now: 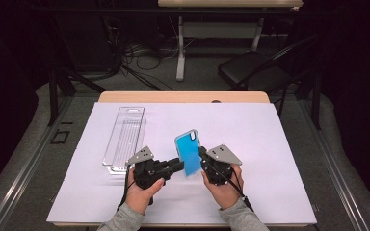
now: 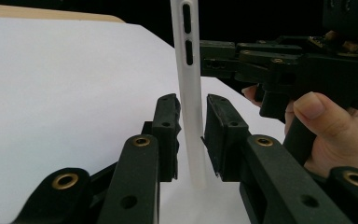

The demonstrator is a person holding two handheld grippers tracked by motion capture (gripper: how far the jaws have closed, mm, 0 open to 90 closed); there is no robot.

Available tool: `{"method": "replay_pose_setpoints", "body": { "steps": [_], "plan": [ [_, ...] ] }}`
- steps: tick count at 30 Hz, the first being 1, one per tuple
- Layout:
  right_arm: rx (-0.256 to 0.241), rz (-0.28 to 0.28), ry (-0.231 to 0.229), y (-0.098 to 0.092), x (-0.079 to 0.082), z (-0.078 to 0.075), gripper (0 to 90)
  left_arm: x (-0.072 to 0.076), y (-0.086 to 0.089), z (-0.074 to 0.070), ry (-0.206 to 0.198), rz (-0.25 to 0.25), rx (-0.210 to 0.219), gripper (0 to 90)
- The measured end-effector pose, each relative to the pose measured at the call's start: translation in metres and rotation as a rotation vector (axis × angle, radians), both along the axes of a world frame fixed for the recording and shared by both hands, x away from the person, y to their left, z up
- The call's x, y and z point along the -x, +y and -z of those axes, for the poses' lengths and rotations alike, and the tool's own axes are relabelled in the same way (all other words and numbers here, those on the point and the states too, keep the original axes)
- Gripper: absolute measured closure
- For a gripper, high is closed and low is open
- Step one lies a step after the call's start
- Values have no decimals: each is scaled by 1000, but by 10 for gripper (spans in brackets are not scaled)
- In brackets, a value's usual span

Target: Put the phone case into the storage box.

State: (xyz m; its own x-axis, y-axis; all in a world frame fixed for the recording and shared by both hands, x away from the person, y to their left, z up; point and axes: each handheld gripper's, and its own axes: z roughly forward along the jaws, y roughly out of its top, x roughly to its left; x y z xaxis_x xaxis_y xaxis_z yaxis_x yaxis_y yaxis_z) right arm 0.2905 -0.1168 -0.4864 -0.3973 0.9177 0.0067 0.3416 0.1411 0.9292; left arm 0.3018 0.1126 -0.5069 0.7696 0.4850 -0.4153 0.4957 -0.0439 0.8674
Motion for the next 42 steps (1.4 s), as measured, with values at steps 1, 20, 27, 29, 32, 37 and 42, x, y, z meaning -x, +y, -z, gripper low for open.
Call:
{"method": "replay_pose_setpoints", "body": {
  "steps": [1, 20, 27, 29, 32, 37, 42],
  "plan": [
    [-1, -1, 0, 0, 0, 0, 892, 0, 0, 0, 3, 1, 2, 753],
    [-8, -12, -3, 1, 1, 1, 891, -1, 3, 1, 40, -5, 33, 805],
    [-5, -16, -10, 1, 2, 1, 891, 0, 3, 0, 43, -10, 36, 809],
    [-6, -15, -9, 1, 2, 1, 890, 0, 4, 0, 47, -7, 38, 809],
    [-6, -14, -17, 2, 1, 2, 891, 1, 4, 0, 55, -8, 41, 810],
    [-9, -16, -18, 2, 3, 2, 890, 1, 4, 0, 58, -11, 42, 812],
    [-11, -15, -25, 3, 3, 2, 890, 1, 5, 0, 57, -14, 38, 813]
  ]
}}
